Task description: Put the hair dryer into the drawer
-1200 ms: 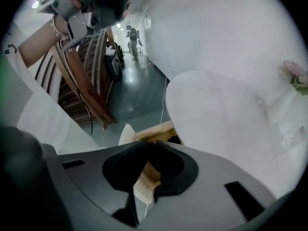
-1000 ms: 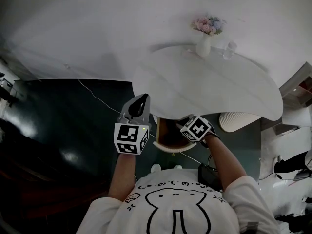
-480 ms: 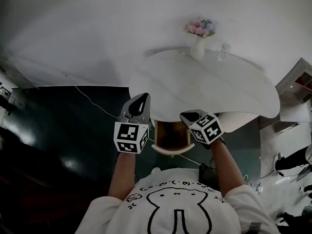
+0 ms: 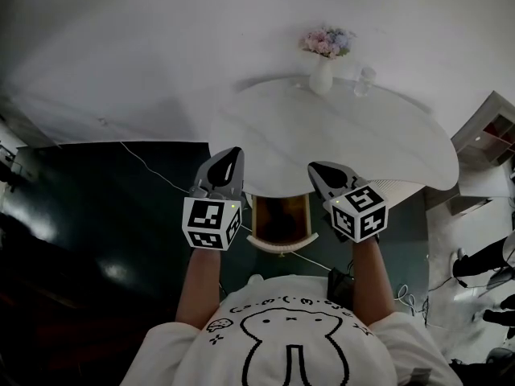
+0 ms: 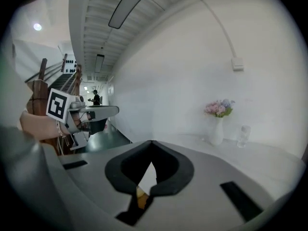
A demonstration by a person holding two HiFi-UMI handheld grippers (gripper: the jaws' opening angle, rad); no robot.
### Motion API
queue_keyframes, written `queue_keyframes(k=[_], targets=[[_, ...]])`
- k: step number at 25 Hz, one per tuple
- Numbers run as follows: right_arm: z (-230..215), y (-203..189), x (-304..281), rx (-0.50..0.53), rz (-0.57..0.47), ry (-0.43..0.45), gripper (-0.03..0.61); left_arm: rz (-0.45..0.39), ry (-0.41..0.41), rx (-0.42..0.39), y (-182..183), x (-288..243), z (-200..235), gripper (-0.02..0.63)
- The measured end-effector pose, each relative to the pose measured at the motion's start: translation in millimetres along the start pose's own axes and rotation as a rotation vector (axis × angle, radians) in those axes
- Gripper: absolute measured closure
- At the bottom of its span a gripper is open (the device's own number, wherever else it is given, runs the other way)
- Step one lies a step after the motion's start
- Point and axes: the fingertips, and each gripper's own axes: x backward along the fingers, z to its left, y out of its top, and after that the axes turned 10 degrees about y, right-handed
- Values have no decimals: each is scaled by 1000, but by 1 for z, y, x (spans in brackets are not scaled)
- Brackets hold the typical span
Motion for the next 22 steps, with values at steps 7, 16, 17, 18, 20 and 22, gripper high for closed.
queue_keyframes(k=[7, 16, 17, 18, 20, 22], targets=[[2, 37, 25, 84, -133, -106, 578, -34, -7, -12, 13, 4, -3, 597], [-3, 82, 67, 201, -292, -256, 578, -113, 7, -28, 43, 9, 4, 597], [-4, 86, 72, 215, -302, -278, 578, -124, 11, -30, 47, 10, 5, 597], [-4, 90, 76, 225, -311, -296, 578, -135, 15, -32, 51, 11, 7, 597], [-5, 96, 85, 238, -328, -323, 579, -160, 24, -39, 59, 13, 10, 597], [-7, 102, 90, 246, -339, -346, 579, -185, 32, -48, 68, 15, 13, 597]])
